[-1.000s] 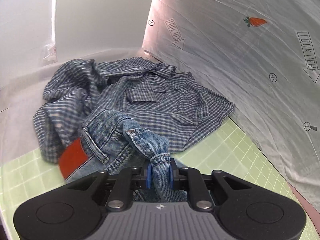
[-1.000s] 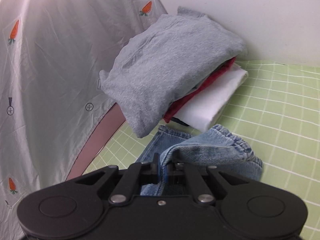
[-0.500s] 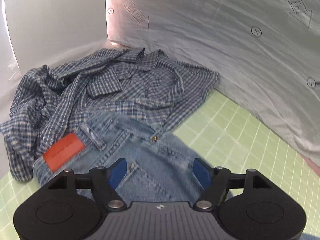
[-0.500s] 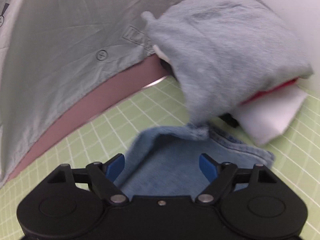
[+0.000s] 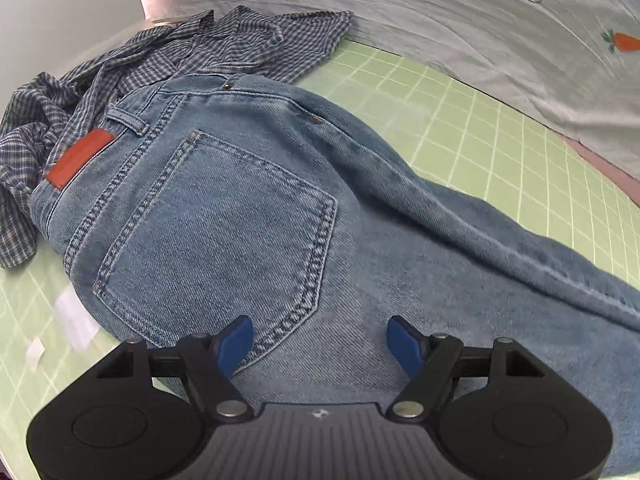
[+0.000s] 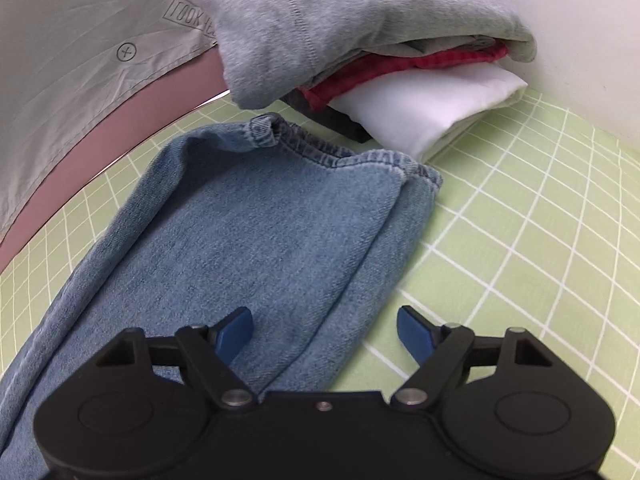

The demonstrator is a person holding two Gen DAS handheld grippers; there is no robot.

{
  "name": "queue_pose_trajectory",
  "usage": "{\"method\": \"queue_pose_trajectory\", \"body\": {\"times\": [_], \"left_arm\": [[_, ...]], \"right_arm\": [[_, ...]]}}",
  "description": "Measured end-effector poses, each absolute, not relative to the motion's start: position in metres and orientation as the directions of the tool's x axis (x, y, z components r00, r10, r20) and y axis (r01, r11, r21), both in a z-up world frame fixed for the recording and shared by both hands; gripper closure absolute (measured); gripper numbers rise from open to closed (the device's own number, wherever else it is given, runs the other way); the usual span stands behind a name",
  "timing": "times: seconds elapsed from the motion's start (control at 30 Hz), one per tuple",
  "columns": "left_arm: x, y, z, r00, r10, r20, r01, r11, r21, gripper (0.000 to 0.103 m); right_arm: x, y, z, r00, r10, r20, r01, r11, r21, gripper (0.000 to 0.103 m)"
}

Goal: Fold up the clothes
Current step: 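Pinch and tug the leg hem straight with the right gripper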

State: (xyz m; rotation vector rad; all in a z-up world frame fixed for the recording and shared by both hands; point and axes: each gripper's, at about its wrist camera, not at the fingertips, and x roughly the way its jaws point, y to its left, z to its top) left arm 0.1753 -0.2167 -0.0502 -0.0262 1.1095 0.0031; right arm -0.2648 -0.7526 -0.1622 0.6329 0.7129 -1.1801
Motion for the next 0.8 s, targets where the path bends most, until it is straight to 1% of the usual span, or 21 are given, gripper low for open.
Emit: {"method": "queue_pose_trajectory", "body": {"times": [0.03,0.07,0.1,0.17,0.27,0.43,0.5,0.53,0.57,0.67,0.8], "left_arm": [[0.172,-0.217,-0.052,0.443,-0.009,-0.897,-0.009,1.0,-0.015,0.027],[0.17,-0.217,-0.053,0.44,-0.011,-0.898,-0.006,1.0,-0.016,0.027],[0.167,-0.213,-0.054,0.436,-0.019,-0.9,-0.011,1.0,-0.027,0.027],[0.161,-0.207,-0.053,0.434,-0.03,-0.9,-0.015,0.999,-0.04,0.027],[0.149,-0.201,-0.051,0.423,-0.033,-0.906,-0.01,0.999,-0.041,0.026],[0.121,-0.19,-0.052,0.414,-0.022,-0.91,0.002,1.0,-0.023,0.027],[0.112,-0.188,-0.052,0.414,-0.032,-0.91,0.012,0.999,-0.029,0.027],[0.109,-0.186,-0.051,0.414,-0.037,-0.909,0.012,0.999,-0.035,0.027],[0.106,-0.186,-0.05,0.415,-0.04,-0.909,0.012,0.999,-0.038,0.027],[0.102,-0.188,-0.047,0.427,-0.038,-0.903,0.013,0.999,-0.035,0.027],[0.106,-0.198,-0.046,0.433,-0.04,-0.9,0.015,0.999,-0.037,0.027]], "right_arm": [[-0.264,-0.752,-0.16,0.218,-0.602,-0.768,0.957,0.285,0.048,0.055],[-0.263,-0.751,-0.159,0.218,-0.613,-0.759,0.951,0.308,0.025,0.08],[-0.262,-0.751,-0.157,0.219,-0.624,-0.75,0.944,0.329,0.002,0.094],[-0.275,-0.748,-0.151,0.242,-0.629,-0.738,0.936,0.352,0.007,0.098],[-0.31,-0.742,-0.142,0.258,-0.623,-0.738,0.941,0.334,0.047,0.099],[-0.381,-0.717,-0.134,0.238,-0.616,-0.751,0.955,0.289,0.066,0.098],[-0.403,-0.711,-0.137,0.255,-0.591,-0.765,0.951,0.295,0.09,0.095],[-0.41,-0.709,-0.138,0.252,-0.588,-0.768,0.952,0.294,0.087,0.092],[-0.415,-0.708,-0.138,0.239,-0.593,-0.769,0.954,0.289,0.074,0.084],[-0.431,-0.708,-0.132,0.213,-0.632,-0.745,0.967,0.247,0.067,0.07],[-0.437,-0.72,-0.127,0.258,-0.653,-0.712,0.962,0.24,0.129,0.069]]}}
